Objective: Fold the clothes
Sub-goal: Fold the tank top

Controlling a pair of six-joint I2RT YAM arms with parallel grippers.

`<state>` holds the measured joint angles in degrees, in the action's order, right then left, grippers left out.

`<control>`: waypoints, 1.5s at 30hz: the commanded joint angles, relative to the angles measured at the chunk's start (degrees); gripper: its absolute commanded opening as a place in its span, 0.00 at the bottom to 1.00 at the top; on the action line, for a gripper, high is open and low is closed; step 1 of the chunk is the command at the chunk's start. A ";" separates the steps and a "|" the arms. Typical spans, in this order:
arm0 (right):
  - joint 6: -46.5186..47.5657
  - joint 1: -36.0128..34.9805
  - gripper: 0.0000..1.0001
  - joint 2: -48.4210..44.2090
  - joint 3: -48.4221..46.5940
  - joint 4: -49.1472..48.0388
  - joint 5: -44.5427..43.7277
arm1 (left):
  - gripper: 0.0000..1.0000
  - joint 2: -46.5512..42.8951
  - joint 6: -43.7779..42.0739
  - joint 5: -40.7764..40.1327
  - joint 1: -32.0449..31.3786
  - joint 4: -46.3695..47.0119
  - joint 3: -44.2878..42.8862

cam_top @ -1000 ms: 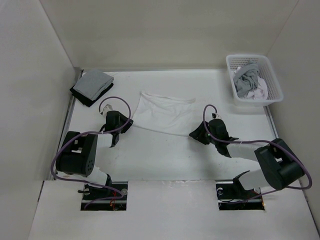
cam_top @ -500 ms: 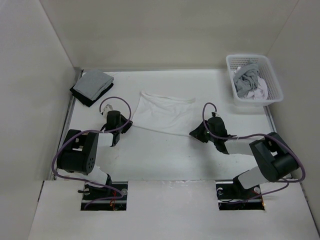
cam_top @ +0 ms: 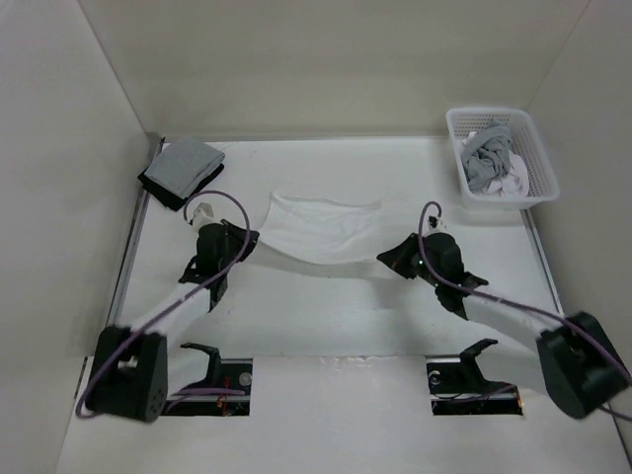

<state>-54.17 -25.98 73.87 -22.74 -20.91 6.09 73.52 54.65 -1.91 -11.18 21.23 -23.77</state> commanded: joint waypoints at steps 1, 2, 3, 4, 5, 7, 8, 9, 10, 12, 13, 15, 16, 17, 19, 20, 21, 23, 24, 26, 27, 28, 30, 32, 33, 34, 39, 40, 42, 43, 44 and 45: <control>2.31 -3.67 0.03 -17.12 -0.11 9.25 -3.26 | 0.00 -18.52 -0.16 -0.81 -1.43 -6.34 0.83; 3.01 -4.90 0.03 -21.61 -0.81 13.57 -4.67 | 0.00 -22.93 -0.25 -1.16 -1.69 -9.16 0.66; 3.98 -6.74 0.03 -27.40 -2.20 19.70 -6.94 | 0.00 -29.16 -0.51 -1.60 -1.96 -13.37 0.13; 4.77 -8.94 0.03 -32.77 -3.96 25.85 -9.66 | 0.00 -34.87 -0.69 -2.30 -2.31 -17.59 -0.74; 5.39 -11.05 0.03 -37.69 -5.98 31.31 -12.47 | 0.00 -39.89 -0.78 -3.00 -2.66 -21.98 -1.97; 5.92 -15.62 0.03 -45.01 -10.90 41.00 -18.11 | 0.00 -48.00 -1.21 -4.50 -3.62 -29.56 -5.22; 5.92 -17.99 0.03 -47.30 -13.44 44.69 -20.56 | 0.00 -50.99 -1.39 -5.11 -4.24 -32.63 -7.15; 5.92 -20.62 0.03 -49.06 -15.90 47.68 -23.20 | 0.00 -53.10 -1.48 -5.55 -4.77 -35.01 -8.91; 5.92 -23.00 0.03 -49.95 -17.93 49.80 -25.66 | 0.00 -54.43 -1.65 -5.91 -5.29 -36.60 -10.58; 5.92 -28.70 0.04 -50.40 -21.54 51.93 -30.50 | 0.00 -55.58 -1.66 -6.09 -6.17 -38.54 -13.22; 6.09 -30.39 0.04 -50.05 -22.16 51.93 -31.65 | 0.00 -55.59 -1.66 -6.09 -6.61 -38.72 -14.10; 7.14 -33.12 0.05 -47.69 -22.70 50.97 -34.11 | 0.00 -54.19 -1.92 -6.26 -7.05 -38.20 -14.20; 8.02 -33.21 0.05 -45.76 -22.70 50.01 -34.30 | 0.00 -52.87 -1.92 -6.17 -7.06 -37.59 -13.85; 8.81 -32.00 0.05 -43.74 -22.26 48.69 -33.69 | 0.01 -51.21 -2.01 -6.17 -7.06 -36.45 -13.33; 9.96 -27.88 0.05 -39.78 -20.51 44.57 -30.02 | 0.01 -47.69 -2.10 -5.83 -6.62 -33.29 -11.13; 10.83 -24.72 0.05 -37.68 -19.28 41.59 -26.86 | 0.01 -45.59 -2.27 -5.73 -6.27 -31.45 -10.17; 11.54 -21.12 0.05 -35.39 -17.96 38.43 -23.44 | 0.01 -43.65 -2.62 -6.17 -5.92 -29.95 -9.37; 11.98 -13.92 0.05 -30.48 -16.12 32.54 -15.71 | 0.01 -36.47 -2.97 -6.26 -4.60 -24.60 -7.18; 12.07 -9.62 0.06 -27.05 -15.32 28.68 -11.67 | 0.02 -31.64 -3.15 -5.83 -3.12 -21.27 -6.91; 12.25 -1.96 0.06 -18.63 -15.14 21.64 -4.63 | 0.02 -20.84 -3.24 -4.16 -0.30 -14.85 -7.86; 12.25 0.77 0.06 -14.06 -15.92 18.74 -2.24 | 0.02 -15.65 -2.98 -3.89 0.76 -11.77 -8.92; 11.90 2.97 0.06 -9.23 -17.23 16.01 -0.22 | 0.02 -10.20 -2.54 -3.89 1.11 -8.70 -10.32; 11.98 6.06 0.06 -0.08 -21.36 12.48 2.69 | 0.02 -0.44 -0.96 -4.50 1.03 -4.20 -14.00; 11.81 8.08 0.05 6.87 -25.93 11.24 4.27 | 0.02 7.83 0.18 -3.90 1.12 -2.00 -19.09; 11.90 8.70 0.05 9.25 -27.78 10.89 4.89 | 0.02 9.78 0.19 -3.37 1.12 -1.99 -20.86; 11.90 9.06 0.05 11.02 -29.27 10.80 4.90 | 0.02 11.54 0.02 -3.27 1.21 -1.90 -22.62; 12.25 8.88 0.05 9.47 -26.93 10.36 3.50 | 0.02 9.91 -0.34 -2.57 0.68 -1.28 -21.51; 12.25 8.45 0.05 7.80 -24.65 9.92 2.62 | 0.03 8.15 -0.42 -2.83 0.68 -0.76 -19.32; 12.07 6.87 0.06 4.38 -20.00 8.78 1.22 | 0.03 4.29 0.10 -2.57 0.94 1.17 -14.05; 11.81 5.99 0.06 2.70 -17.62 8.43 0.51 | 0.03 2.44 0.10 -2.31 1.03 2.14 -11.33; 11.72 5.29 0.06 1.30 -15.42 8.43 -0.10 | 0.03 0.68 -0.16 -2.22 1.20 2.41 -9.04; 11.63 4.41 0.06 -0.11 -13.49 8.25 -0.63 | 0.03 -1.16 -0.25 -1.78 1.29 2.58 -6.49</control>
<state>-43.03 -19.29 77.45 -40.71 -9.17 7.27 77.01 54.30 -4.36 -10.39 19.90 -35.53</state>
